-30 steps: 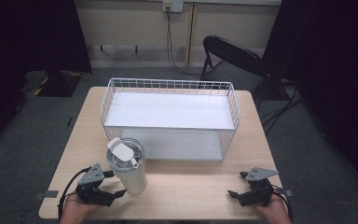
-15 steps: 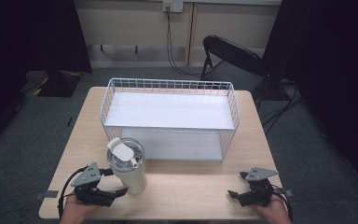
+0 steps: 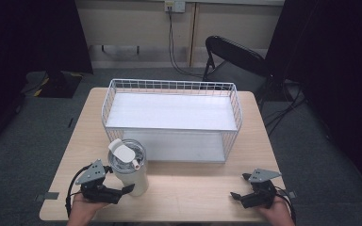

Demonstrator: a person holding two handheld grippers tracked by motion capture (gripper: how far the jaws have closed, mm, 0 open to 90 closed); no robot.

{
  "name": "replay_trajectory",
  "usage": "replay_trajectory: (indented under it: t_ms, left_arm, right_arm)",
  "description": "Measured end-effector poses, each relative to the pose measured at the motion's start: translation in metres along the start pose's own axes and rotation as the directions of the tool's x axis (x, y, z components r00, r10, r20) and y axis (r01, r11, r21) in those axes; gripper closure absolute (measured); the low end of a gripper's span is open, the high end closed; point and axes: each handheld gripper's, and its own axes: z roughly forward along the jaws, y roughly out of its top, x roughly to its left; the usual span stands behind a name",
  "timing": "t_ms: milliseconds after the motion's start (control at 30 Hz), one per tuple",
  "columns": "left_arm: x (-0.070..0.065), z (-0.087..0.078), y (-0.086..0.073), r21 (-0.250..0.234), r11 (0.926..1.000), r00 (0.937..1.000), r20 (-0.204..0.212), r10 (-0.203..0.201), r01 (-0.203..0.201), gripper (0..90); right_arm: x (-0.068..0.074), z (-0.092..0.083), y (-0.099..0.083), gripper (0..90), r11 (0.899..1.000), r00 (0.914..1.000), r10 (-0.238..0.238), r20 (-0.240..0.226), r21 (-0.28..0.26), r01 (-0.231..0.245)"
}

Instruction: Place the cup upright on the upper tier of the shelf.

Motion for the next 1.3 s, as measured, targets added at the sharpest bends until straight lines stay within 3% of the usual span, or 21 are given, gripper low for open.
replay_trajectory:
  t_ms: [433, 867, 1033, 1133, 1300]
  left_arm:
    - [-0.002, 0.018, 0.002, -0.097, 0.9952, 0.9999, -0.01, -0.013, 0.012, 7.2]
    - [-0.001, 0.02, 0.002, -0.114, 0.9935, 0.9999, -0.01, -0.003, 0.002, 7.3]
    - [-0.002, 0.022, 0.003, -0.136, 0.9907, 0.9993, -0.035, -0.012, 0.007, 3.7]
    - [-0.004, 0.026, 0.005, -0.156, 0.9875, 0.9993, -0.028, -0.026, 0.021, 6.3]
    - [-0.005, 0.027, 0.005, -0.169, 0.9856, 0.999, -0.041, -0.019, 0.012, 7.8]
  right_arm:
    - [0.0, 0.0, 0.0, 9.7, 1.0, 1.0, 0.0, 0.0, 0.0, 0.0]
    - [0.0, 0.0, 0.0, 9.8, 1.0, 1.0, 0.0, 0.0, 0.0, 0.0]
    - [0.0, 0.0, 0.0, 9.8, 1.0, 1.0, 0.001, -0.001, 0.003, -0.001]
    - [0.0, 0.0, 0.0, 9.8, 1.0, 1.0, 0.0, 0.0, 0.0, 0.0]
    - [0.0, 0.0, 0.0, 9.8, 1.0, 1.0, 0.0, 0.0, 0.0, 0.0]
